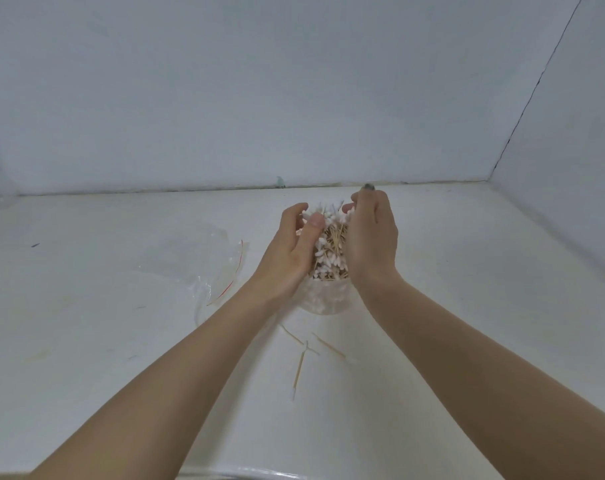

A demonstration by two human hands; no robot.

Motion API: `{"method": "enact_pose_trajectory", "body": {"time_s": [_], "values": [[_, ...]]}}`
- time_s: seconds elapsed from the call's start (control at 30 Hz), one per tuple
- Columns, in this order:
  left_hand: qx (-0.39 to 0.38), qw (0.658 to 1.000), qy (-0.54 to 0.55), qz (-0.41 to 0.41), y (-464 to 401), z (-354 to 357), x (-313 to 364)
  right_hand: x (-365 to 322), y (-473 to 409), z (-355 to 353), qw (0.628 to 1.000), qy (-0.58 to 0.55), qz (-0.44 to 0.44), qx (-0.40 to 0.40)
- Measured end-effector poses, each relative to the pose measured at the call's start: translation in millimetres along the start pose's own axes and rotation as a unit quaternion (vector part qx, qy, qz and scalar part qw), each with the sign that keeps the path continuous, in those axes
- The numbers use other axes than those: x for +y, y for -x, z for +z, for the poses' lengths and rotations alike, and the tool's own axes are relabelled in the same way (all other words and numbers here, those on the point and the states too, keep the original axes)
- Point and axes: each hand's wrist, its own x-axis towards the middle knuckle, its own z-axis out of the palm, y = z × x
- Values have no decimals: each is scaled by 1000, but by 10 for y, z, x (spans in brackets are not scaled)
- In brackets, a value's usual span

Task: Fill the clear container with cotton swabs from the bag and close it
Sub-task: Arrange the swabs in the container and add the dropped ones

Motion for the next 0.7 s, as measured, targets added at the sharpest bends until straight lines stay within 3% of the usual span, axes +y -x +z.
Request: {"method": "enact_pose_trajectory", "body": {"time_s": [0.23, 0.47, 0.7], "values": [[11, 997, -66, 31, -29, 34, 37, 114, 37, -240, 996, -42, 27, -67], [20, 999, -35, 4, -168, 81, 157, 21, -23, -479, 989, 24, -130, -70], [48, 997, 34, -46, -307, 200, 251, 10, -80, -641, 928, 181, -152, -289]]}}
